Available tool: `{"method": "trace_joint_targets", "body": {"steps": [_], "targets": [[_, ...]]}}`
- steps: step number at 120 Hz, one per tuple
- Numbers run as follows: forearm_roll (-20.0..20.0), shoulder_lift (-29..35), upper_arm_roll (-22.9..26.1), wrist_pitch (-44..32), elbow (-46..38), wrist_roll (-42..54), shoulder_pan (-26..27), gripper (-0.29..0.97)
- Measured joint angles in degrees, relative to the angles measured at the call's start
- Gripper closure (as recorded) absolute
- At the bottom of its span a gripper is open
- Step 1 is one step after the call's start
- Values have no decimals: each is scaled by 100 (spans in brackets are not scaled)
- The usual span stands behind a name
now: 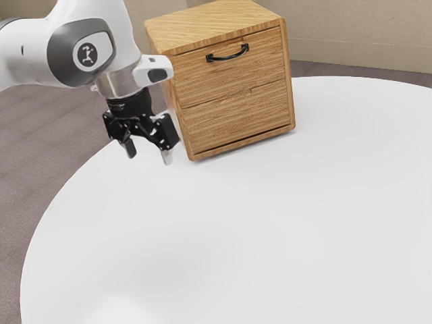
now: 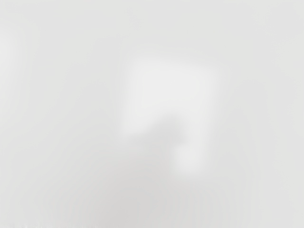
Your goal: Pull the drawer handle with one arm to open the drawer
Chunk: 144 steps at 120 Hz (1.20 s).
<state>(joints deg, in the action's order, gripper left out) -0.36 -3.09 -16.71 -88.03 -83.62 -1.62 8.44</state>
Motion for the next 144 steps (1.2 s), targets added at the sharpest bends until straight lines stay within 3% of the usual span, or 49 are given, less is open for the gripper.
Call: {"method": "trace_joint_targets", "body": {"steps": [26, 34, 43, 54, 67, 86, 105, 113, 130, 144], "targets": [[-85, 62, -119, 25, 37, -55, 353, 0], [180, 187, -189, 128, 383, -73, 432, 0], [384, 507, 66, 243, 860, -91, 219, 0], [701, 398, 698, 86, 974, -111, -282, 0], [992, -65, 972, -462, 991, 25, -207, 0], [1319, -671, 1042, -1628, 999, 614, 712, 0], [1722, -914, 1052, -2369, 1386, 1152, 791, 0], [1817, -1368, 1049, -2537, 2101, 1408, 775, 0], [1909, -2544, 1158, -2800, 3686, 1998, 469, 0], [1948, -2859, 2060, -3024, 3950, 2466, -742, 0]]}}
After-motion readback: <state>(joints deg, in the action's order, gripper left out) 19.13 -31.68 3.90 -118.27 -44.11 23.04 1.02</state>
